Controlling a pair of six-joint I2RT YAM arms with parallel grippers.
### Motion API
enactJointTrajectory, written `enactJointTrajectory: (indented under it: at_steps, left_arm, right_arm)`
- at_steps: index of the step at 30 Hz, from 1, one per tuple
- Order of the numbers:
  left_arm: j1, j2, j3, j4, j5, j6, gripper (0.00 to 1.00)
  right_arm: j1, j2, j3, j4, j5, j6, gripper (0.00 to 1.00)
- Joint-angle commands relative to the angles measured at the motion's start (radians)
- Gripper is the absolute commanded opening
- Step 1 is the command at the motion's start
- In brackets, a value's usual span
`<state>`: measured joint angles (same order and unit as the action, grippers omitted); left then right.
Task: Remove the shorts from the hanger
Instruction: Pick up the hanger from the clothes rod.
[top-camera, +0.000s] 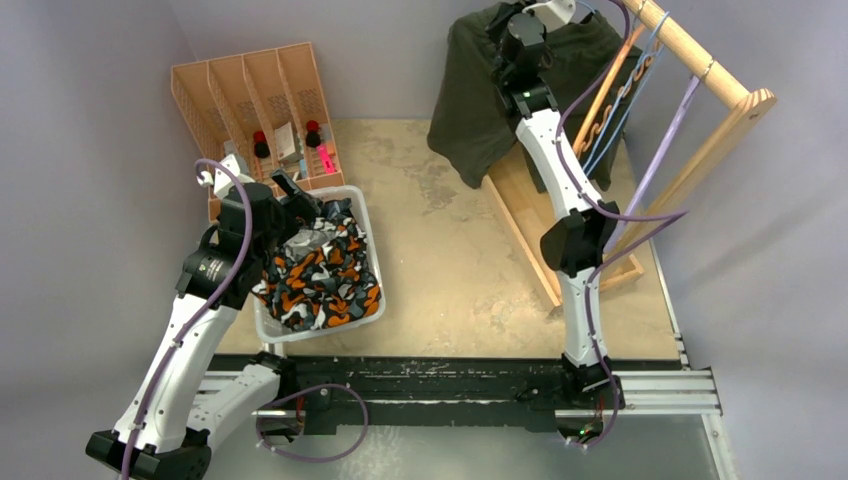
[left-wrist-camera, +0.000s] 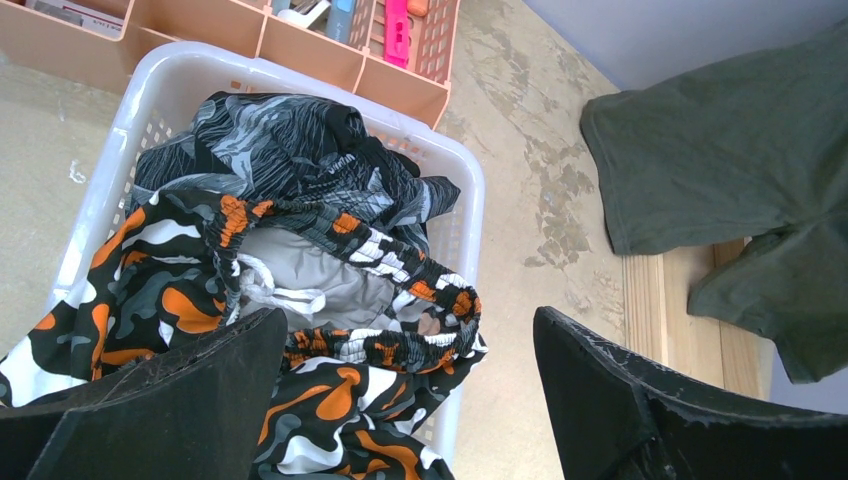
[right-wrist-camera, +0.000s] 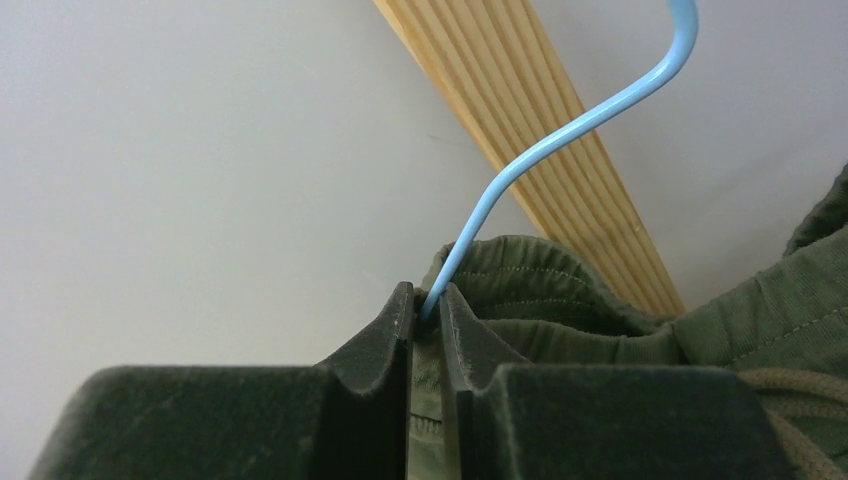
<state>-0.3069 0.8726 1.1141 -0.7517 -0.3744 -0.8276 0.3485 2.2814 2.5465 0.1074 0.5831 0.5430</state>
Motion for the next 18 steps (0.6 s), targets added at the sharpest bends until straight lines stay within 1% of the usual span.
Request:
enactJointTrajectory:
  at_steps: [1, 5, 8, 14, 18]
  left_arm:
    - [0.006, -0.009, 0.012, 0.018, -0.006, -0.005, 0.93]
    - [0.006, -0.010, 0.007, 0.022, -0.005, -0.004, 0.93]
    - [0.007, -0.006, 0.004, 0.031, 0.006, -0.005, 0.93]
    - [0.006, -0.002, 0.000, 0.041, 0.017, -0.008, 0.93]
    - [0.006, -0.004, -0.004, 0.044, 0.024, -0.008, 0.93]
  right_arm:
    - [0.015, -0.130, -0.020, 0.098, -0.027, -0.033, 0.00]
    - [0.022, -0.172, -0.054, 0.097, -0.039, -0.050, 0.00]
    - [0.026, -0.188, -0.036, 0.066, -0.045, -0.063, 0.00]
    - [0.042, -0.215, -0.035, 0.021, -0.109, -0.096, 0.00]
    - [0.048, -0.256, -0.093, -0.021, -0.140, -0.066, 0.00]
